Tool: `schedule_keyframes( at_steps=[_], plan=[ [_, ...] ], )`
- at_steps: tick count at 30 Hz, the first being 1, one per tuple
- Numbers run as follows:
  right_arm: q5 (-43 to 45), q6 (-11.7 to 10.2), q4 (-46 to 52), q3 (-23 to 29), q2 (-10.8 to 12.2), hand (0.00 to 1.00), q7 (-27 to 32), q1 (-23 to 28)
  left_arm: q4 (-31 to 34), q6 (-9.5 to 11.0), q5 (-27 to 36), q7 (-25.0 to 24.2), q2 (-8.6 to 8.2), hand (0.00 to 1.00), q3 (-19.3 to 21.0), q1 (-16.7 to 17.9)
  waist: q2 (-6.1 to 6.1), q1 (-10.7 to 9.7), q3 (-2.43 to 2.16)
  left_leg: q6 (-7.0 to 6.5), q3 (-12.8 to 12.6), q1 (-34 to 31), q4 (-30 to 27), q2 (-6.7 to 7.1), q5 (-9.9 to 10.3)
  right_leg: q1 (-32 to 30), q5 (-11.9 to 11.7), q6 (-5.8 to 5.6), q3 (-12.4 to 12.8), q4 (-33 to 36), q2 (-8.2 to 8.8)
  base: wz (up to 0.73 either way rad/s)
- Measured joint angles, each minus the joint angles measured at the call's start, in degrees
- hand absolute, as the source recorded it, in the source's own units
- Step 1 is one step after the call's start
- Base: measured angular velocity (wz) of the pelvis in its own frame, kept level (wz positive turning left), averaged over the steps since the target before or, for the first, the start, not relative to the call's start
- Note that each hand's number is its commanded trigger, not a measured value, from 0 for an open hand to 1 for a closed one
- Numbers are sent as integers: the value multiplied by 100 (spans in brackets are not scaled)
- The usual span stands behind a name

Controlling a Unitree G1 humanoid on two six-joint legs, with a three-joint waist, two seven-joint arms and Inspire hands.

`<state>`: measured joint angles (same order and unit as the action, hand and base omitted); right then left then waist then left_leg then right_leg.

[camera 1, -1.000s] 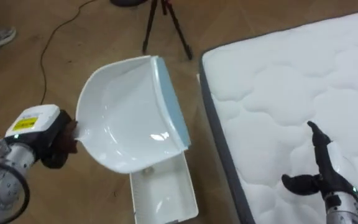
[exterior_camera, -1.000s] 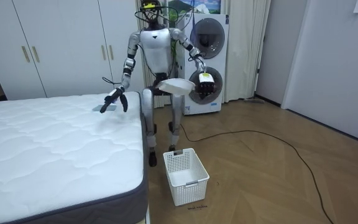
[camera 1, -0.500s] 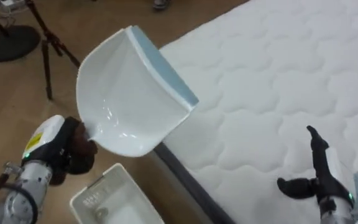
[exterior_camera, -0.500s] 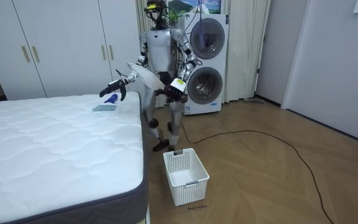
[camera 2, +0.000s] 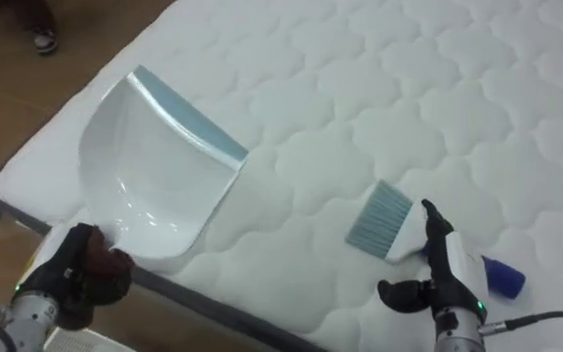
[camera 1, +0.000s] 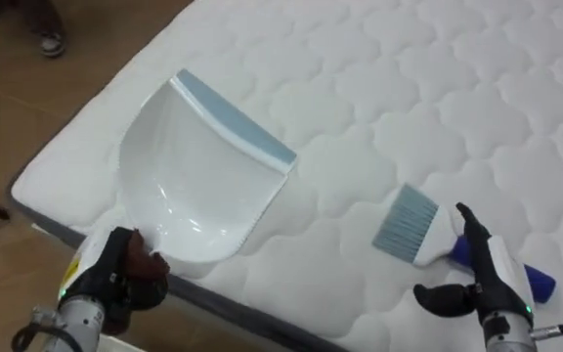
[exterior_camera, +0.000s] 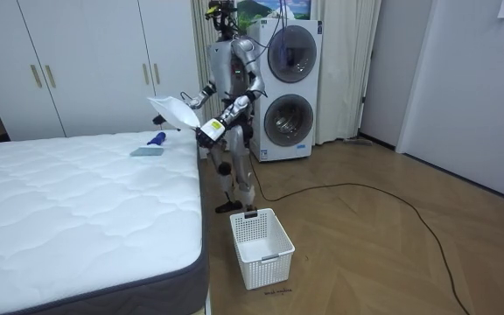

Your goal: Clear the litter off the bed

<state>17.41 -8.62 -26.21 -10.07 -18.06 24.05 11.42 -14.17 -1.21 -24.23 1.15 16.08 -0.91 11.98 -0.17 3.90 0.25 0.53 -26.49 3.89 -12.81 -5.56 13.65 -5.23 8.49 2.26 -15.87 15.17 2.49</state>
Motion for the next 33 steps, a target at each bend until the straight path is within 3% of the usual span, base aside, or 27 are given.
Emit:
schedule_keyframes(
  at_steps=[1, 2, 3, 4, 6, 7, 9, 11, 12, 13, 25, 33],
  plan=[
    [56, 0, 10, 1, -1, 0, -46, -7, 2, 0, 3, 0, 0, 100, 8, 44, 20, 68, 0, 0, 315, 29, 6, 39, 0, -2, -14, 14, 139, -4, -46, -115],
    [142, 0, 37, -2, -3, 0, -133, -8, 29, 1, 6, 0, -12, 100, 39, 185, 46, 154, -10, -1, 921, 113, 14, 102, 0, 11, -37, 36, 434, -16, -141, -114],
    [173, 0, 103, 0, -12, 0, -194, -4, 59, 1, 10, 0, -41, 100, 83, 358, 102, 188, -42, -1, 1344, 189, 10, 137, 1, 23, -65, 48, 683, -15, -223, -113],
    [177, 1, 150, 7, -17, 0, -214, -1, 72, 2, 12, 0, -59, 100, 102, 431, 132, 192, -67, 3, 1473, 212, 10, 144, 4, 25, -97, 52, 802, -11, -264, -102],
    [303, -1, 257, 20, -14, 0, -261, -20, 67, 3, 23, -4, -139, 100, 191, 499, 203, 131, -52, 5, 1562, 275, 19, 147, 5, 13, -151, 85, 928, 35, -325, -62],
    [341, 3, 255, 21, -17, 0, -326, -18, 67, 15, 126, -9, -140, 93, 193, 477, 205, 29, -53, 5, 1521, 288, 57, 144, 5, -6, -149, 86, 934, 49, -337, -17],
    [338, 4, 256, 31, -17, 0, -369, -18, 68, 40, 317, -25, -149, 52, 186, 452, 203, -68, -50, 5, 1453, 343, 167, 134, 4, -88, -152, 99, 982, 71, -372, -12],
    [339, 4, 255, 31, -17, 0, -409, 0, 61, 40, 477, -52, -167, 35, 180, 438, 201, -119, -29, 7, 1414, 359, 206, 133, 4, -123, -160, 112, 1041, 88, -404, -21],
    [345, 1, 247, 32, -17, 0, -426, -1, -13, 70, 523, -69, -169, 9, 176, 413, 207, -143, -25, 10, 1420, 360, 210, 135, 6, -144, -171, 118, 1096, 94, -452, -22],
    [350, 1, 236, 31, -16, 0, -428, -1, -68, 82, 544, -77, -168, 0, 176, 397, 210, -160, -19, 11, 1430, 359, 214, 135, 6, -145, -177, 119, 1102, 95, -453, -15],
    [533, 0, -669, 90, 95, 0, -794, 22, -562, 133, 552, -175, -168, 0, 174, 374, 132, -248, 41, 69, 1487, 362, 367, 188, 43, -234, -232, 35, 1188, 155, -451, 1],
    [481, -9, -1283, 101, 394, 0, -795, -5, -720, 134, 558, -153, -191, 0, 23, 377, 89, -365, 16, 63, 1562, 451, 442, 197, 44, -116, -261, 14, 1130, 122, -441, 2]
  ],
)
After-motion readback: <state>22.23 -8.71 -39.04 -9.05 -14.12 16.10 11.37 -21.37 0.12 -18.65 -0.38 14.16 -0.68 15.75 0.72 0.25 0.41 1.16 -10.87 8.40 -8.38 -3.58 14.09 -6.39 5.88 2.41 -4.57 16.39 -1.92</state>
